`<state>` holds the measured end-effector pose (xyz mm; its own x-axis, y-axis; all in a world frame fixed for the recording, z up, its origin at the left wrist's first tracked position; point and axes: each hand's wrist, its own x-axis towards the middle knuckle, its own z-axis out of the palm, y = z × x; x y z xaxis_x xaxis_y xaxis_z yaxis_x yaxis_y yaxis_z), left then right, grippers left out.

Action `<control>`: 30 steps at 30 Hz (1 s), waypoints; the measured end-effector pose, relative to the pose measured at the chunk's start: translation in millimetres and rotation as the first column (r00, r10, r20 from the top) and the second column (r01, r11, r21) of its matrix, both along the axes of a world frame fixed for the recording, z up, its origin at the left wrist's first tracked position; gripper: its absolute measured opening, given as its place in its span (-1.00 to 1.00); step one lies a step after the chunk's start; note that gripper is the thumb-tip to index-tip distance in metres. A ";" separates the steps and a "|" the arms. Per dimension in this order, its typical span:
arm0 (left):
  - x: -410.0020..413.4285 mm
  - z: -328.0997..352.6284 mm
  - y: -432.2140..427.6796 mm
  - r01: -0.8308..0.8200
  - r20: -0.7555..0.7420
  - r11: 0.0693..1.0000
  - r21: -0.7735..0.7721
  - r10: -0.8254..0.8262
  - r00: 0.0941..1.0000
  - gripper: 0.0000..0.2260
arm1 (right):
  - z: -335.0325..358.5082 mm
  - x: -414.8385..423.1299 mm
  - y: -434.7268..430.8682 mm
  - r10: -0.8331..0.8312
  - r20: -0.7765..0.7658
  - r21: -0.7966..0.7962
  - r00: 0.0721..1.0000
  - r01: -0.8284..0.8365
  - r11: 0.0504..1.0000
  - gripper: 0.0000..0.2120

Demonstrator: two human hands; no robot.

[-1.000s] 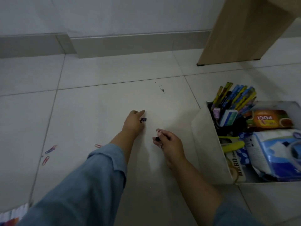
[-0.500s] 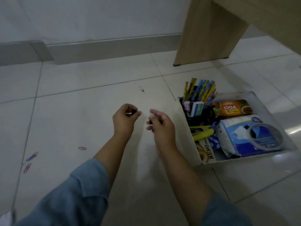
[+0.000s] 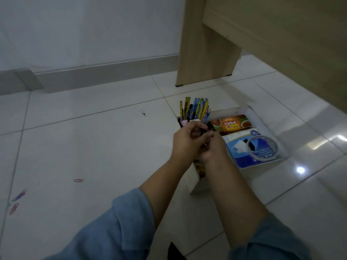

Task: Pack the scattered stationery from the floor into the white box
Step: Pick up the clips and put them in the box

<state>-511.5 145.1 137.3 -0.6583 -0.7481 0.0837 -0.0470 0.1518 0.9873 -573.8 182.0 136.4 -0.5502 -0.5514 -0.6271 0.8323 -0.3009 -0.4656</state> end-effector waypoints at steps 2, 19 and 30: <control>-2.9 -0.1 5.4 0.059 0.115 0.990 -0.125 -0.044 0.992 -0.89 | -3.7 -4.7 7.3 0.050 0.052 -0.033 0.997 -0.049 0.998 -0.73; 16.0 -41.6 -7.8 -0.114 0.329 0.931 0.345 -0.006 0.944 -0.60 | 0.1 -57.4 40.7 0.749 -0.385 0.669 0.539 -0.396 0.629 -0.86; 19.9 -40.8 -11.7 -0.076 0.237 0.891 0.448 -0.037 0.971 -0.60 | -9.4 -32.4 6.5 0.888 -0.368 0.882 0.275 -0.199 0.427 -0.78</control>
<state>-491.5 133.4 96.5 -0.6016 -0.6799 -0.4192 -0.2818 -0.3104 0.9079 -606.3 188.5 126.9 -0.6312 -0.6180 -0.4687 -0.1489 0.6896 -0.7087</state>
